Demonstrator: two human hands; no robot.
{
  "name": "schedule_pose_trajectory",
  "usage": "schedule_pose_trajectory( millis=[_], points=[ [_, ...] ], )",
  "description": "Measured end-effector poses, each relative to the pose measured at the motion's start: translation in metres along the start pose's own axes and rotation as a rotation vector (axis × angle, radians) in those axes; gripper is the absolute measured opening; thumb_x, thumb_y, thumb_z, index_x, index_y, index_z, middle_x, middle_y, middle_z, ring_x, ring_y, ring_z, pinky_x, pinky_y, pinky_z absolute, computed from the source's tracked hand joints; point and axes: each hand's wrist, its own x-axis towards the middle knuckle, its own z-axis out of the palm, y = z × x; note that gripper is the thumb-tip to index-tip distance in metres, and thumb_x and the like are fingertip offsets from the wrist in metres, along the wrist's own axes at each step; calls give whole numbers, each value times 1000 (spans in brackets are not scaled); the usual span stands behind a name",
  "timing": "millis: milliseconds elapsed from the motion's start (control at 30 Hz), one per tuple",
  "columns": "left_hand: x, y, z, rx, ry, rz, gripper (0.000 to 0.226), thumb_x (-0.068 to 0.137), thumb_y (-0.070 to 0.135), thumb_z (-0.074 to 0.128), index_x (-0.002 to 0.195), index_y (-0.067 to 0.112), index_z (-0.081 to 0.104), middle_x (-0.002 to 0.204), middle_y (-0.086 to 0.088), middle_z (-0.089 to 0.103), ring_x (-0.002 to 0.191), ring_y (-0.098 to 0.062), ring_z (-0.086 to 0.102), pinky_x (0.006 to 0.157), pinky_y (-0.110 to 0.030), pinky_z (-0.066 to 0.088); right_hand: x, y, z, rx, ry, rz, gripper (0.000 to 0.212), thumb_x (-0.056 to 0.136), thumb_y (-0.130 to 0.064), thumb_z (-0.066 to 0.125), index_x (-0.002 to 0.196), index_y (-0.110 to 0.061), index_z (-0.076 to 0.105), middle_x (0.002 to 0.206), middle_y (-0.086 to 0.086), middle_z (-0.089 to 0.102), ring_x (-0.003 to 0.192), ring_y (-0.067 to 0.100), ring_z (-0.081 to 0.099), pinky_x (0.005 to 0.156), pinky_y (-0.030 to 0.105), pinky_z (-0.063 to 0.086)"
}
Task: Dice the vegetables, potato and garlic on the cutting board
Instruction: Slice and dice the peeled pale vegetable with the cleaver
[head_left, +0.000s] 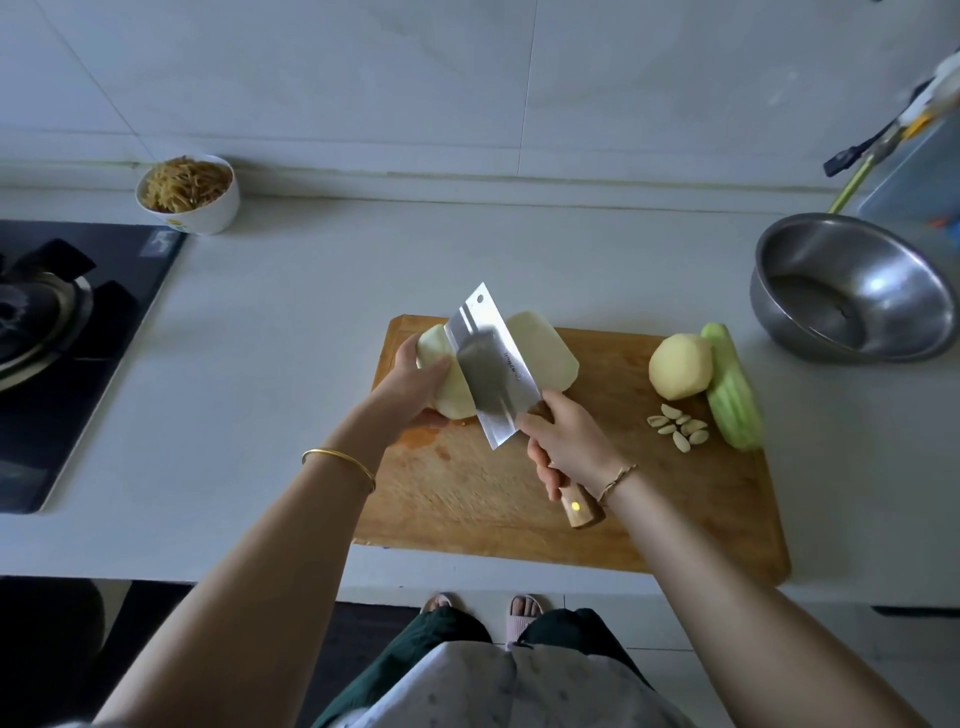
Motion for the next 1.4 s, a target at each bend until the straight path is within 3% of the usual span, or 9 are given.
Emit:
schedule_pose_trajectory(
  millis=[167,333,500,633,833,933,1100,1300,1400],
  points=[
    [-2,-2,0,-14,-16,4,53,100,30,42,148,33,18,119,-4,41,102,-32,59,77,-44,58,-16,-11,-14,-55,44,-67,18,96,-13,47,82,-9,36,58,12,46,29,19,38,31,23,33],
    [-4,-5,3,-52,41,16,60,97,39,49,148,37,18,128,-2,41,100,-26,62,70,-43,60,-27,-46,-14,-149,153,-209,22,97,-17,44,78,-13,34,54,6,47,27,19,42,32,25,35],
    [-4,-3,10,-67,136,4,56,94,38,55,140,27,24,120,-4,43,97,-30,63,65,-40,60,-34,-64,1,-310,169,-271,14,99,-21,41,87,-14,37,62,7,52,26,13,43,33,26,40],
    [-1,-1,12,-40,164,-10,52,94,39,56,135,24,27,111,-4,47,95,-30,64,72,-45,59,-35,-61,8,-368,164,-265,8,100,-22,40,97,-15,39,63,4,52,27,13,45,32,26,41],
    [-1,1,11,-67,143,-46,47,96,35,52,136,25,28,111,-5,44,99,-33,62,66,-40,59,-40,-61,10,-390,136,-221,15,100,-23,40,113,-14,41,66,5,51,32,18,48,36,35,49],
    [-1,1,10,-68,138,-43,45,97,31,50,136,25,28,113,-7,43,99,-34,62,62,-38,59,-39,-60,13,-414,130,-201,13,100,-23,40,107,-12,41,69,7,53,33,20,49,37,39,50],
    [-1,3,10,-43,149,-32,43,98,30,49,135,22,29,95,0,44,95,-34,64,67,-42,60,-38,-60,15,-414,131,-167,15,100,-22,41,102,-7,41,69,9,53,33,21,47,35,37,48],
    [-4,4,12,45,138,52,45,99,28,46,139,19,26,115,-6,44,97,-29,60,72,-47,59,-34,-64,19,-507,144,-158,16,100,-24,38,90,-12,36,70,9,53,33,22,48,36,35,47],
    [-3,6,14,49,151,51,44,100,27,44,139,19,24,116,-6,44,95,-28,60,65,-43,59,-29,-68,23,-554,160,-174,17,101,-25,37,88,-15,33,70,7,52,34,21,50,34,33,46]
  ],
)
